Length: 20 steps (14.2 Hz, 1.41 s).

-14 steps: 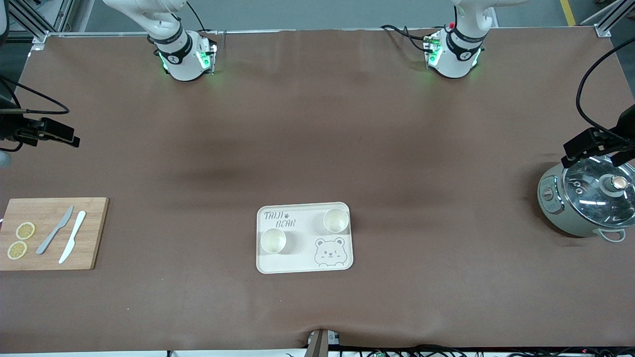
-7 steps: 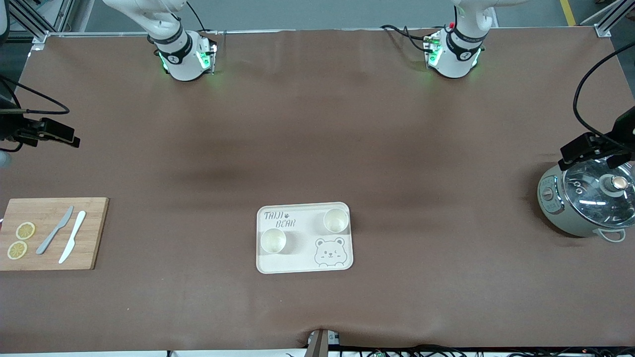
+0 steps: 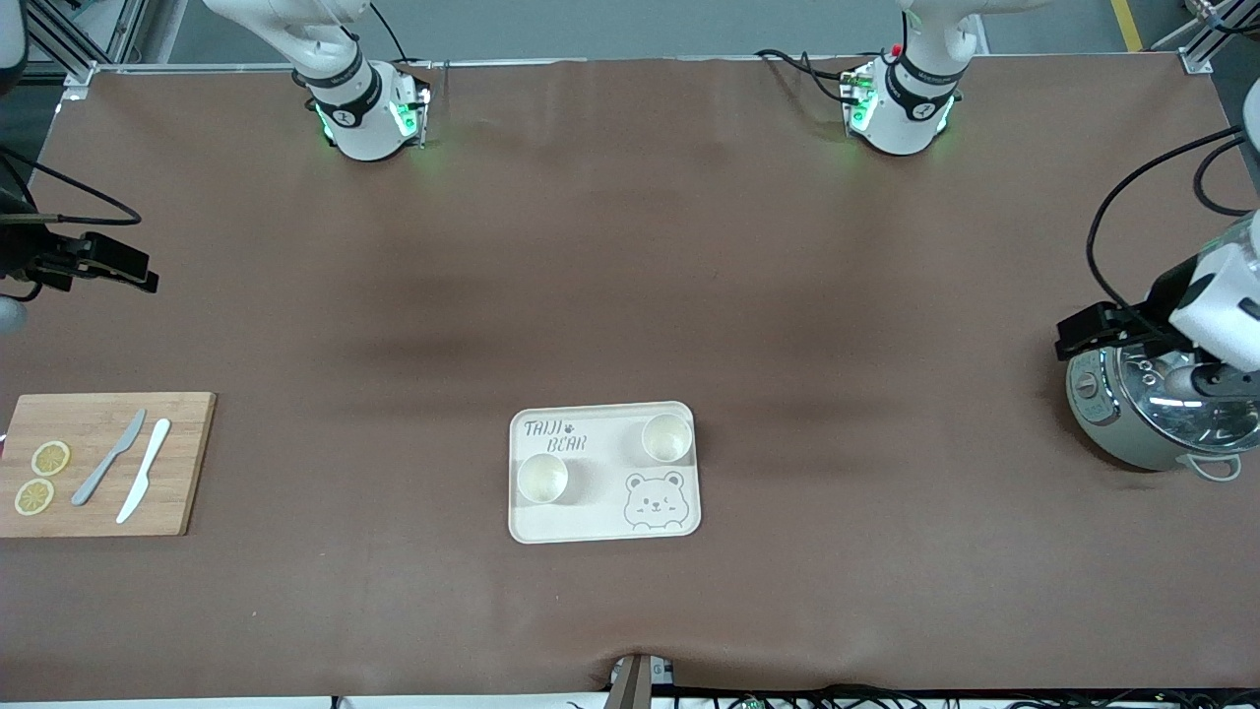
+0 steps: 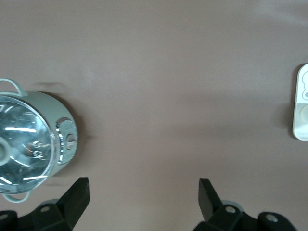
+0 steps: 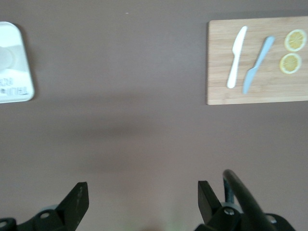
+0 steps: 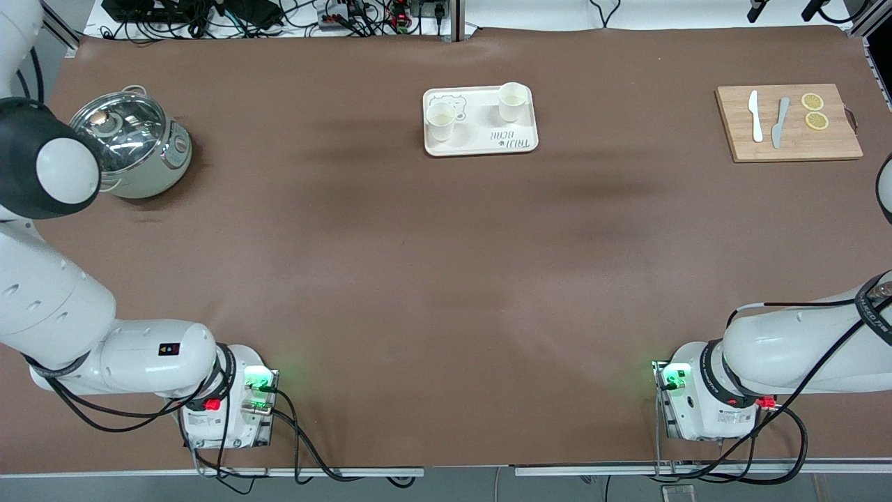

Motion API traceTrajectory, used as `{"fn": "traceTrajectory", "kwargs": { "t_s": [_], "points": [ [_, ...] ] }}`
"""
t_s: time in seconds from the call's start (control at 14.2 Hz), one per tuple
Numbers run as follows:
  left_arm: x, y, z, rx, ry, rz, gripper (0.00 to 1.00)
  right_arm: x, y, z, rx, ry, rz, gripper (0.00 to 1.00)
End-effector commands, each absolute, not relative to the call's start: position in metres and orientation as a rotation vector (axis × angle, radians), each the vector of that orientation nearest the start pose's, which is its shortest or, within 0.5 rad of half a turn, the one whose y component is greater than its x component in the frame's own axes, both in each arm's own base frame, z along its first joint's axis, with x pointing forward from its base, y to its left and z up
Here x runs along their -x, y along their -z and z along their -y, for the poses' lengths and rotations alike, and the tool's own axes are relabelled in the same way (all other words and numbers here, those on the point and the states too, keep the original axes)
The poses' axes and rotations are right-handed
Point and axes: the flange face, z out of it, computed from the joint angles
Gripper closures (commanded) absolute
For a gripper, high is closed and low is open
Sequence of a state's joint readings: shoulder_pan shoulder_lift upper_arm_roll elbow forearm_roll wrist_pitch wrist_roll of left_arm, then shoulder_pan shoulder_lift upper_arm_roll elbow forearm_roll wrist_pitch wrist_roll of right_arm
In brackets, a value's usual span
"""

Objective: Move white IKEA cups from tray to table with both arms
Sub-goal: 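Reach both grippers down toward the two white cups on the tray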

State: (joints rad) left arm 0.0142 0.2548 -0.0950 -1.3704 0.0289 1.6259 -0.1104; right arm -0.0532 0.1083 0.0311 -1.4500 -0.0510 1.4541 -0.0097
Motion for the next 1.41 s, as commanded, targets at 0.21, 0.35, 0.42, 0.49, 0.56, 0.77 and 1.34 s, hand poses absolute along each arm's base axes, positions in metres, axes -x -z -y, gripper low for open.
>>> {"fn": "traceTrajectory", "kwargs": {
  "t_s": [0.21,0.35,0.42,0.49,0.56,0.77,1.34],
  "points": [
    [-0.655,-0.531,0.099,3.120,0.028,0.223,0.00,-0.573,-0.617,0.010,3.249,-0.145,0.018,0.00],
    [-0.664,-0.508,0.122,3.122,0.035,0.310,0.00,-0.571,-0.617,0.009,3.189,-0.159,0.003,0.00],
    [-0.669,-0.495,0.131,3.124,0.032,0.362,0.00,-0.570,-0.618,0.009,3.186,-0.162,0.008,0.00],
    [-0.673,-0.480,0.146,3.129,0.021,0.406,0.00,-0.570,-0.617,0.006,3.184,-0.157,0.011,0.00],
    [-0.676,-0.471,0.159,3.135,0.040,0.438,0.00,-0.572,-0.617,0.004,3.177,-0.142,0.015,0.00],
    [-0.686,-0.436,0.192,3.146,0.085,0.529,0.00,-0.577,-0.607,0.005,3.083,-0.134,-0.015,0.00],
    [-0.694,-0.353,0.284,3.178,0.210,0.749,0.00,-0.603,-0.583,-0.085,3.038,-0.061,-0.138,0.00]
  ]
}}
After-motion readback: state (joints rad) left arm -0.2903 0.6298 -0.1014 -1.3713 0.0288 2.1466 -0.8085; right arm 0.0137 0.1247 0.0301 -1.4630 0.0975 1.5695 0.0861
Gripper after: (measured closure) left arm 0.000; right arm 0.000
